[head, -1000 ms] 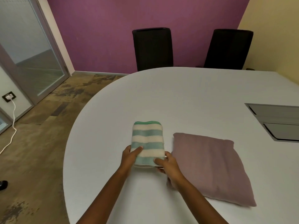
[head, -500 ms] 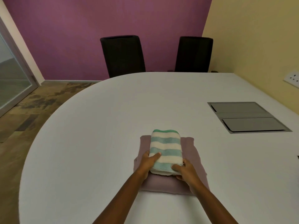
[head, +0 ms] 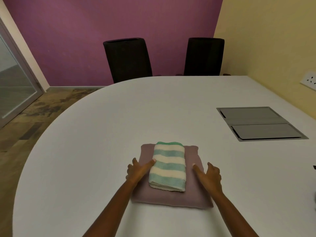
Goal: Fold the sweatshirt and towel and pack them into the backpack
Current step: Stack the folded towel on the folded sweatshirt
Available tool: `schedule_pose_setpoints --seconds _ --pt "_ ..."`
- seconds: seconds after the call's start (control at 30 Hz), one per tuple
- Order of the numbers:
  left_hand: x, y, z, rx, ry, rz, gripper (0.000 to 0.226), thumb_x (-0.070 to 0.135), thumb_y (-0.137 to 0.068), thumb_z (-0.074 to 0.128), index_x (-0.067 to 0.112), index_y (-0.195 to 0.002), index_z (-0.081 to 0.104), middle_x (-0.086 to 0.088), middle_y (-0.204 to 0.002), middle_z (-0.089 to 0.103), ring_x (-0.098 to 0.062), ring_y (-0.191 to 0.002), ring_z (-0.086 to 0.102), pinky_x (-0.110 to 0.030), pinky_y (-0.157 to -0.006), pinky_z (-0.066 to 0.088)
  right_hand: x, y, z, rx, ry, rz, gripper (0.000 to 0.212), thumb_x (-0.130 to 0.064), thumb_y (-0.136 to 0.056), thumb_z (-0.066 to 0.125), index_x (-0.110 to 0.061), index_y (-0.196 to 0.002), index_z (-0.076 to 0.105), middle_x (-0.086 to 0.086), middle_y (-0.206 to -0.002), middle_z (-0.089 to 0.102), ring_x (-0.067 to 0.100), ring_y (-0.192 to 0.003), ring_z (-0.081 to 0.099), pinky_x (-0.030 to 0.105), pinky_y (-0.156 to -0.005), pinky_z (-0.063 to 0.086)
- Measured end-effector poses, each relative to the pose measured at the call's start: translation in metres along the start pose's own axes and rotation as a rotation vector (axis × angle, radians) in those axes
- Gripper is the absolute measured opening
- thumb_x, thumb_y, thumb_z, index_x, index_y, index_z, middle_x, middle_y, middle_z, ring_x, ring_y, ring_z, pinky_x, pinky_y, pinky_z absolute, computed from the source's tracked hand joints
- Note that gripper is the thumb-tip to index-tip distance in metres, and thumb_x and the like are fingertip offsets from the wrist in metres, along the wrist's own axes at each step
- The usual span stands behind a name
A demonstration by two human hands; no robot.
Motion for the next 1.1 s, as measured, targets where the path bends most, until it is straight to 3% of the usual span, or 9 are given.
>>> schedule_pose_setpoints --seconds 0.13,0.23,0.3,0.4,0.53,0.63,0.83,0.97,1.1 --pt "-0.054 -0.046 0.023 -0.188 0.293 -0.126 0.133 0.086 -0.037 0.067 0.016 -0.144 0.030 -0.011 -0.135 0.051 -0.030 -0.114 0.056 -0.045 -0.099 0.046 0.054 -0.039 0.034 -0.217 -0.204 0.187 0.106 -0.079 -0.068 0.052 -0.005 -0.141 0.031 0.018 -0.143 0.039 0.035 -0.127 0.043 0.046 -0.107 0.036" --pt "-0.038 -0.028 0.015 -0.190 0.369 -0.116 0.094 0.075 -0.066 0.058 0.012 -0.134 0.043 -0.009 -0.129 0.055 -0.025 -0.104 0.059 -0.035 -0.078 0.051 0.118 -0.099 0.072 -0.312 -0.284 0.198 0.127 -0.096 -0.039 0.050 -0.009 -0.132 0.047 0.013 -0.131 0.055 0.030 -0.113 0.057 0.047 -0.099 0.045" --pt "-0.034 -0.023 0.019 -0.241 0.412 -0.125 0.069 0.064 -0.078 0.055 0.011 -0.122 0.053 -0.009 -0.120 0.060 -0.025 -0.097 0.060 -0.035 -0.077 0.050 0.091 -0.071 0.056 -0.343 -0.349 0.221 0.112 -0.090 -0.048 0.055 -0.010 -0.125 0.053 0.010 -0.118 0.063 0.026 -0.100 0.063 0.042 -0.088 0.053" --pt "-0.043 -0.025 0.020 -0.237 0.408 -0.145 0.082 0.065 -0.062 0.069 0.009 -0.121 0.058 -0.013 -0.108 0.068 -0.030 -0.094 0.066 -0.038 -0.077 0.055 0.044 -0.023 0.042 -0.449 -0.436 0.259 0.072 -0.065 -0.067 0.067 -0.009 -0.111 0.058 0.009 -0.098 0.067 0.023 -0.085 0.065 0.030 -0.064 0.052" --pt "-0.061 -0.024 0.009 -0.129 0.391 -0.185 0.063 0.040 -0.075 0.072 -0.001 -0.120 0.056 -0.019 -0.103 0.066 -0.030 -0.083 0.064 -0.030 -0.058 0.049 0.047 -0.013 0.055 -0.574 -0.431 0.297 0.087 -0.055 -0.033 0.082 -0.008 -0.103 0.060 0.016 -0.099 0.069 0.034 -0.095 0.066 0.046 -0.088 0.051" --pt "-0.072 -0.025 -0.004 -0.089 0.429 -0.198 0.063 0.036 -0.074 0.074 -0.004 -0.118 0.056 -0.021 -0.102 0.066 -0.033 -0.084 0.064 -0.031 -0.059 0.050 0.043 -0.006 0.061 -0.548 -0.402 0.287 0.087 -0.054 -0.025 0.082 -0.007 -0.095 0.061 0.013 -0.088 0.063 0.028 -0.083 0.056 0.037 -0.078 0.043" --pt "-0.086 -0.030 -0.049 -0.080 0.488 -0.182 0.080 0.047 -0.053 0.080 0.000 -0.115 0.060 -0.019 -0.099 0.070 -0.035 -0.088 0.067 -0.035 -0.068 0.054 -0.002 0.016 0.082 -0.555 -0.438 0.190 0.075 -0.053 -0.037 0.072 -0.012 -0.099 0.062 0.003 -0.080 0.060 0.016 -0.068 0.052 0.023 -0.056 0.036" --pt "-0.087 -0.022 -0.103 0.021 0.517 -0.139 0.058 0.034 -0.075 0.073 -0.005 -0.115 0.058 -0.019 -0.095 0.068 -0.032 -0.082 0.064 -0.031 -0.060 0.049 -0.038 0.019 0.112 -0.585 -0.443 0.137 0.053 -0.044 -0.076 0.068 -0.010 -0.116 0.058 0.001 -0.087 0.059 0.015 -0.074 0.052 0.024 -0.059 0.040" --pt "-0.094 -0.021 -0.161 0.105 0.524 -0.115 0.053 0.031 -0.078 0.071 -0.005 -0.115 0.058 -0.013 -0.085 0.065 -0.027 -0.076 0.062 -0.029 -0.058 0.046 -0.076 0.032 0.149 -0.630 -0.425 0.104 0.047 -0.043 -0.081 0.063 -0.011 -0.115 0.058 0.000 -0.084 0.057 0.014 -0.071 0.049 0.024 -0.058 0.039"
Point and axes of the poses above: each hand's wrist, its own y-axis away from the middle knuckle, its own z-axis out of the palm, x = y × z, the point moved 10 cm from there along -y, towards the middle knuckle
